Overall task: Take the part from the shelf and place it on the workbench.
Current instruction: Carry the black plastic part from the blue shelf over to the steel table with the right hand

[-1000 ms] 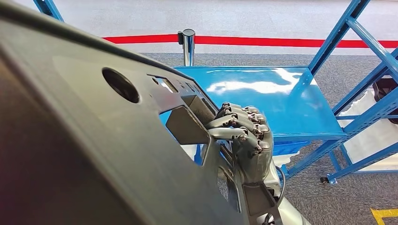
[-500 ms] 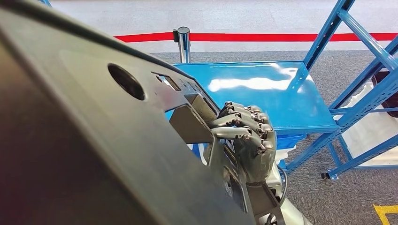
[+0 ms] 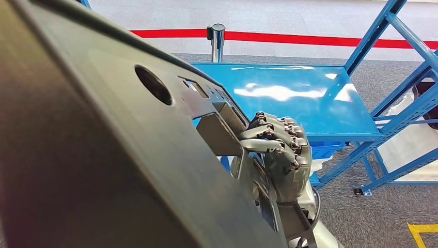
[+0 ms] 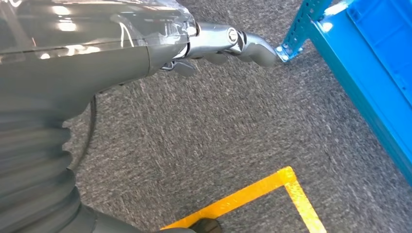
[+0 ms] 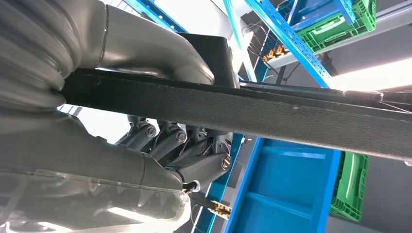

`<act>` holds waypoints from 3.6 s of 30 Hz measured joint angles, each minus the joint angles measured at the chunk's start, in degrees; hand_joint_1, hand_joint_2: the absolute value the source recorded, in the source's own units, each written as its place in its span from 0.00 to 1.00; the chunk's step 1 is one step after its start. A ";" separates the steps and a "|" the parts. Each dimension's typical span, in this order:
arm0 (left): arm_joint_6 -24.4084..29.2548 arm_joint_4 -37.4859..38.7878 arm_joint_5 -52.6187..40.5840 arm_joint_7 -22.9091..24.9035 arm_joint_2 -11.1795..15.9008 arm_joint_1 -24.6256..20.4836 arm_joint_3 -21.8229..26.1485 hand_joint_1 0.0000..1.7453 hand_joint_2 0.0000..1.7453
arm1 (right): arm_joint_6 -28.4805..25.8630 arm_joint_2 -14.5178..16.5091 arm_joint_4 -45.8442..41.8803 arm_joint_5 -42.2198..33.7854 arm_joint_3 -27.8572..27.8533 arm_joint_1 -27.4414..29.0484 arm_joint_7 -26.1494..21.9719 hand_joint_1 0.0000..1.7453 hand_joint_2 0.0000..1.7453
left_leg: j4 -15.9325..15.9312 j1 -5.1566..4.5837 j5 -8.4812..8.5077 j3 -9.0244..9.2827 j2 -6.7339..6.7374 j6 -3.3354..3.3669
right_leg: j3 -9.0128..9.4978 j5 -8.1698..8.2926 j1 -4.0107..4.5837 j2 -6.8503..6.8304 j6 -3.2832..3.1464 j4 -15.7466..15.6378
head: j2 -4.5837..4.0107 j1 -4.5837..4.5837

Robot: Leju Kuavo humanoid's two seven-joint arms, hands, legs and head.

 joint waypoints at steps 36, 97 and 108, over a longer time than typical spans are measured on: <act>-0.02 0.03 0.28 0.46 -0.56 0.02 0.10 0.00 1.00 | -0.62 0.24 -0.51 0.26 -1.14 -0.42 0.82 0.93 1.00 | 0.27 0.80 1.21 -1.12 0.00 -2.05 | 7.22 2.99 1.16 0.01 -1.46 -12.55 | 0.00 1.27; 3.38 -0.15 -7.75 2.93 8.31 1.20 -5.63 0.00 1.00 | 1.85 6.15 2.85 -12.70 -5.02 5.36 -7.27 0.93 1.00 | 0.11 0.96 -2.53 2.20 6.82 -2.56 | 1.47 5.82 1.04 -3.00 -0.23 -11.04 | 0.00 2.88; 1.80 0.39 -7.26 4.37 4.75 3.37 -5.65 0.00 1.00 | 4.20 5.02 4.13 -7.43 -5.62 4.62 -2.53 0.93 1.00 | 6.66 1.48 -4.08 -0.74 -1.57 -3.05 | 1.56 6.36 0.14 4.57 -2.02 -10.97 | 0.00 0.46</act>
